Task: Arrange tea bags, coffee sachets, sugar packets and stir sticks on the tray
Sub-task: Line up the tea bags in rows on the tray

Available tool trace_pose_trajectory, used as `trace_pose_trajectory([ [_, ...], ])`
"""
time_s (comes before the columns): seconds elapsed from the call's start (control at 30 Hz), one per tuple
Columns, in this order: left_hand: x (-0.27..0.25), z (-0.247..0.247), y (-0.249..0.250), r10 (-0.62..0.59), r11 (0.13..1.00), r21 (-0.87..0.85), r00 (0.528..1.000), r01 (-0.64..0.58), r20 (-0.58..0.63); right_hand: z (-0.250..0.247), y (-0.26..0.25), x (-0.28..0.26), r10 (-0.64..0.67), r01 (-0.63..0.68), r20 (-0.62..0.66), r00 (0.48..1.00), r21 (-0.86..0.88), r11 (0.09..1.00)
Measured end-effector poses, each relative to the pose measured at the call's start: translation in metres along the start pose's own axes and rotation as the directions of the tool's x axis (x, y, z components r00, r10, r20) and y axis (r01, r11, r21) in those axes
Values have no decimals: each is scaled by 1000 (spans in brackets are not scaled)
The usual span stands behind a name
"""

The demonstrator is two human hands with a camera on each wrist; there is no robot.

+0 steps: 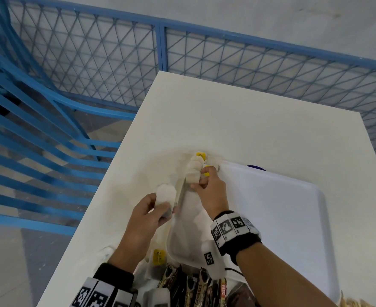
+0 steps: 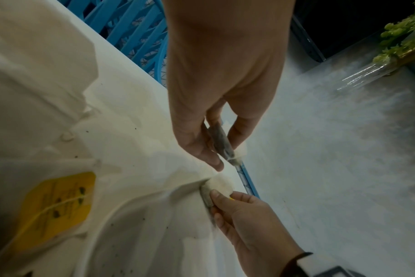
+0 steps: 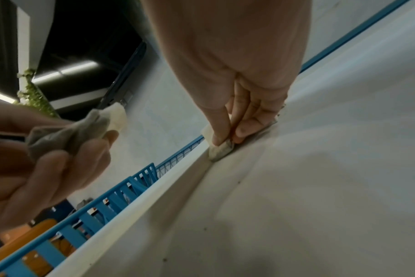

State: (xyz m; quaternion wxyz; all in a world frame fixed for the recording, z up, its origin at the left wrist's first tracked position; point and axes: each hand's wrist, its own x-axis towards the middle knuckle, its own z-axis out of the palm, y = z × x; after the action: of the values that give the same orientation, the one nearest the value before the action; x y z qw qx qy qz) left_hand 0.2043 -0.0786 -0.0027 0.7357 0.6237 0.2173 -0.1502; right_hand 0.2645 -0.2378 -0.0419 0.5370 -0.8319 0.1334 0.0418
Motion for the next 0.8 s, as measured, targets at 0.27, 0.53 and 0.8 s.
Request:
trace_pose_trajectory([
  [0.27, 1, 3, -1, 9, 1000, 15, 1000, -8, -19, 0, -3, -2, -84, 74, -75, 994, -130, 989],
  [0.53, 4, 7, 1, 22, 999, -25, 1000, -23, -15, -12, -14, -40, -134, 98, 309, 942, 127, 987],
  [0.8, 6, 15, -3, 11, 1000, 0, 1000, -11, -2, -19, 4, -47, -53, -26, 327, 944, 234, 972],
])
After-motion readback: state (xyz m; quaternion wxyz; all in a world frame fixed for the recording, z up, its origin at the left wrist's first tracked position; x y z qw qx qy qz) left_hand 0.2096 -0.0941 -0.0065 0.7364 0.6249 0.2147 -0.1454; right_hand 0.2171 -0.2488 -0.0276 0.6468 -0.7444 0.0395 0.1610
